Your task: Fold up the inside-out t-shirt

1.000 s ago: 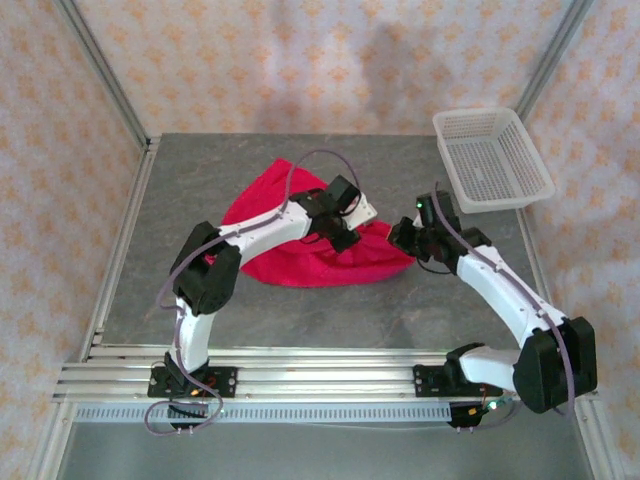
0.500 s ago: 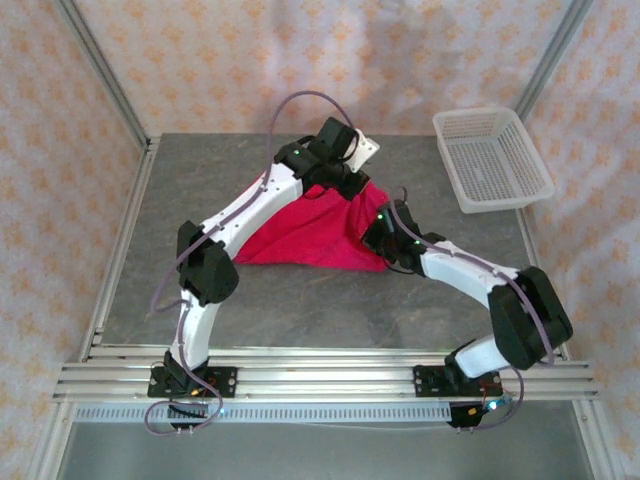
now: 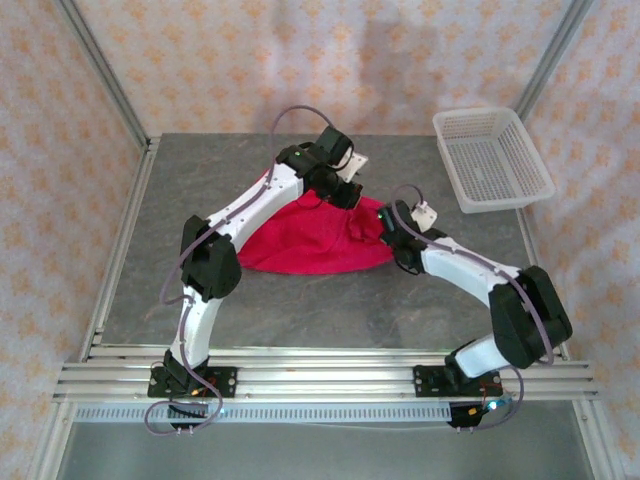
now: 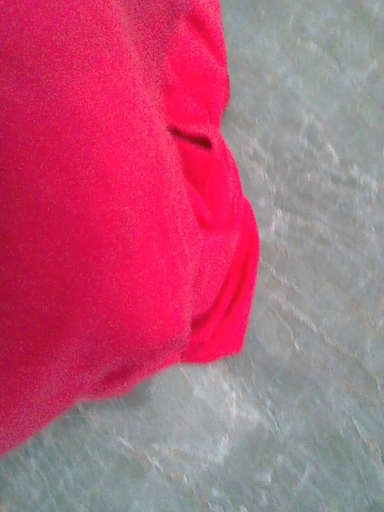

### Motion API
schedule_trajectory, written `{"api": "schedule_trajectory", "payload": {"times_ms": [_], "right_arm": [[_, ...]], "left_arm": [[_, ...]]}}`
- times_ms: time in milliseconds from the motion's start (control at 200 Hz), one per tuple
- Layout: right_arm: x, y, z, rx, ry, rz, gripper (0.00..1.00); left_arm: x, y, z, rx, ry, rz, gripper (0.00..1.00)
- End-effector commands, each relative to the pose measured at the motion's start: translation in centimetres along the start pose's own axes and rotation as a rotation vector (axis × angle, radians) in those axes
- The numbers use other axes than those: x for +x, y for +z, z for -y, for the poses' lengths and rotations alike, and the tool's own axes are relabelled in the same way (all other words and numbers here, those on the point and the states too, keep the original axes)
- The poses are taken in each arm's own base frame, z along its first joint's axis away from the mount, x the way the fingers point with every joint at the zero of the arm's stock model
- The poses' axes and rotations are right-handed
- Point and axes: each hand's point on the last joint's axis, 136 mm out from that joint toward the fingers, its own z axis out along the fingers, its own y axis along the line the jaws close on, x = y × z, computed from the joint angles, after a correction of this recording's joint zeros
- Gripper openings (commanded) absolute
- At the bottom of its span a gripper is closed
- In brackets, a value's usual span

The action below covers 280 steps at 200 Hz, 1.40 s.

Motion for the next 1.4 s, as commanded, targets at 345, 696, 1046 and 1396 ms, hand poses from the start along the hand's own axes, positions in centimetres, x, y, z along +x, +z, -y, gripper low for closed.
{"api": "schedule_trajectory", "payload": {"times_ms": [345,696,1046,1396], "right_arm": [[4.9,1.2,-5.7,-0.18,-0.039,-0.149,0.23],[4.7,4.7,-4.9,-0.08,-0.043,-0.133,0.2],[1.0,-4.5,-7.3,-0.219,-0.115,-0.181,0.0],[-5.5,-17.1,-5.8,-0.434,-0.1,0.008,0.0]], "left_arm": [[-1.8,-2.7,-0.2,0.041,-0.081,0.081,0.0],[-1.8,-3.0,-0.6,0.064,-0.117,0.094,0.0],[-2.0,-3.3,-4.0,0.013,-0.188,0.105,0.0],[-1.8,-1.6,-11.9,-0.058,-0.398,0.103,0.0]]}}
